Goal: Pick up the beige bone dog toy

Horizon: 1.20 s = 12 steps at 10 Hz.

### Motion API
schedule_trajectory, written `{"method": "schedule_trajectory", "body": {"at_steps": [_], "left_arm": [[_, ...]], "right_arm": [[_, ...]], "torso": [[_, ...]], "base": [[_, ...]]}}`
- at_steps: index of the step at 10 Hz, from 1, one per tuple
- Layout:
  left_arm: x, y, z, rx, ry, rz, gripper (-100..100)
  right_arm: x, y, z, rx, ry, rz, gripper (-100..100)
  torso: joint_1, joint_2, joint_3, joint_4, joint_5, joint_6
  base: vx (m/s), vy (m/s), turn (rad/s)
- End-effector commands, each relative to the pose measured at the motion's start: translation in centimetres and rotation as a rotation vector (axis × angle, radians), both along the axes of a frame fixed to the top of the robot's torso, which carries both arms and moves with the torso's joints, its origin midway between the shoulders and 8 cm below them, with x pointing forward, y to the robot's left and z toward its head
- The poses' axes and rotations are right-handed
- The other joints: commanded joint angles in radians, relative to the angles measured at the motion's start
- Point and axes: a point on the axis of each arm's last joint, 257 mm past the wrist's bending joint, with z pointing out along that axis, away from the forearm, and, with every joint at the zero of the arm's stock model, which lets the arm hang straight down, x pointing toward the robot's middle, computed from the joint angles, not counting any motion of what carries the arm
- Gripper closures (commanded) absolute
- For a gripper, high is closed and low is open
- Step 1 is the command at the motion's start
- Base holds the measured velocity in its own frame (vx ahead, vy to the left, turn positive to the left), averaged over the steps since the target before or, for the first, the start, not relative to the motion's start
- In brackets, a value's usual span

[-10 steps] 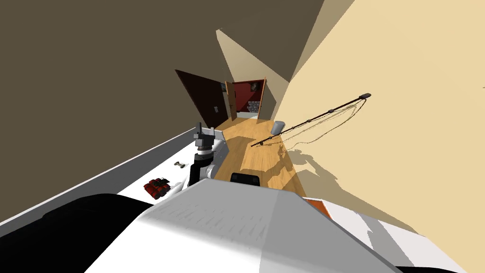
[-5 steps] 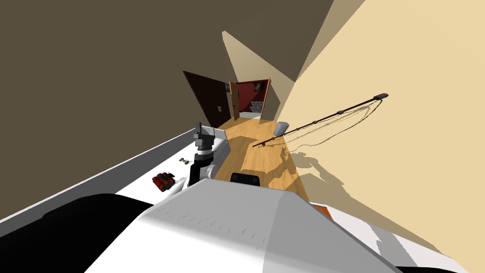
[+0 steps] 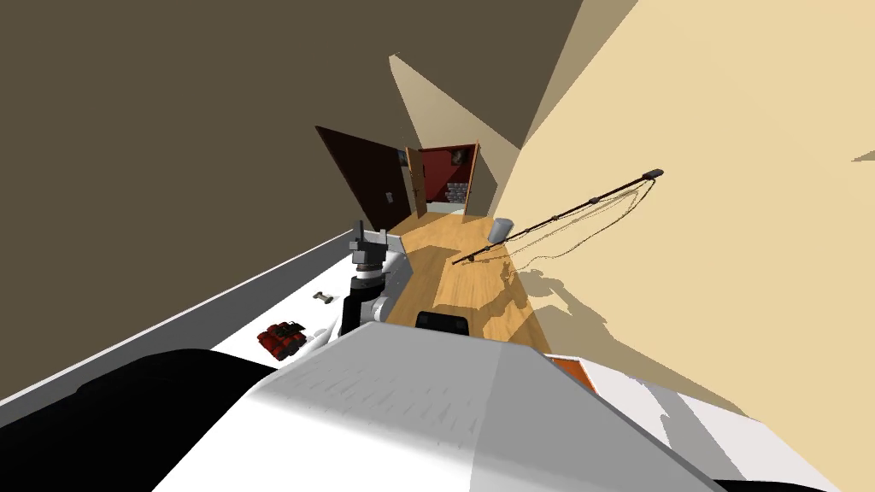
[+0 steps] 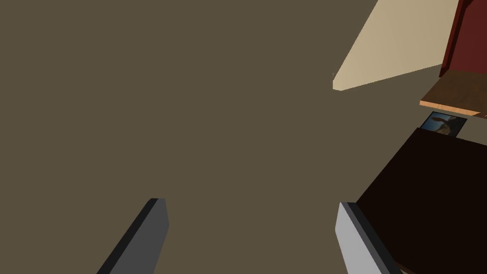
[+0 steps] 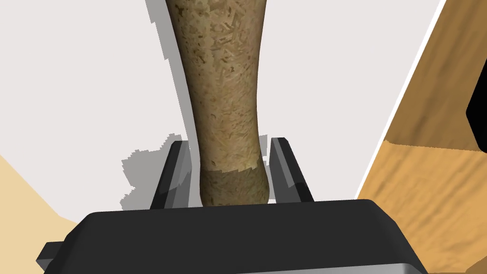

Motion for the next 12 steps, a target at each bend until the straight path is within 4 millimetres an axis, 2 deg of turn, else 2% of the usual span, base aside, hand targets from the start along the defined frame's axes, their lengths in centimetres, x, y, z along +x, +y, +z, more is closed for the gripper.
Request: {"method": "schedule_trajectory", "body": {"at_steps": [1, 2, 5, 6, 7, 8, 9, 10, 12], "left_arm": [[0.0, 0.0, 0.0, 0.000, 0.000, 0.000, 0], [0.0, 0.0, 0.0, 0.000, 0.000, 0.000, 0], [0.0, 0.0, 0.0, 0.000, 0.000, 0.000, 0], [0.0, 0.0, 0.0, 0.000, 0.000, 0.000, 0], [0.0, 0.0, 0.0, 0.000, 0.000, 0.000, 0], [0.0, 0.0, 0.0, 0.000, 0.000, 0.000, 0], [0.0, 0.0, 0.0, 0.000, 0.000, 0.000, 0], [0.0, 0.0, 0.0, 0.000, 0.000, 0.000, 0], [0.0, 0.0, 0.0, 0.000, 0.000, 0.000, 0]], "right_arm": [[2.7, -1.0, 0.2, 0.002, 0.002, 0.055, 100], [2.7, -1.0, 0.2, 0.002, -0.003, 0.044, 100], [8.3, -2.8, 0.8, 0.003, -0.005, 0.144, 100], [8.3, -2.8, 0.8, 0.003, -0.005, 0.144, 100], [10.1, -3.3, 1.1, 0.002, -0.004, 0.176, 100], [10.1, -3.3, 1.1, 0.002, -0.004, 0.176, 100], [11.8, -3.7, 1.4, 0.001, -0.002, 0.212, 100], [11.8, -3.7, 1.4, 0.001, -0.004, 0.208, 100], [15.1, -4.2, 1.9, -0.001, 0.003, 0.279, 100]], "torso": [[0.000, 0.000, 0.000, 0.000, 0.000, 0.000], [0.000, 0.000, 0.000, 0.000, 0.000, 0.001], [0.000, -0.001, 0.000, 0.000, 0.000, 0.000], [0.000, -0.001, -0.001, 0.000, 0.001, -0.001], [0.001, 0.000, 0.000, 0.000, 0.001, -0.002], [0.000, -0.001, 0.000, 0.000, 0.001, -0.003], [0.000, -0.001, 0.000, 0.000, 0.002, -0.003], [0.001, 0.000, -0.001, -0.001, 0.002, -0.001], [0.001, 0.001, 0.000, 0.000, 0.002, 0.000]], "base": [[0.044, 0.008, -0.410], [0.029, 0.017, -0.124], [0.039, 0.011, -0.280], [0.025, 0.017, -0.104], [0.022, 0.012, -0.316], [0.019, 0.008, 0.016], [0.024, 0.003, -0.192], [0.020, 0.008, -0.134], [0.026, 0.015, -0.305]]}}
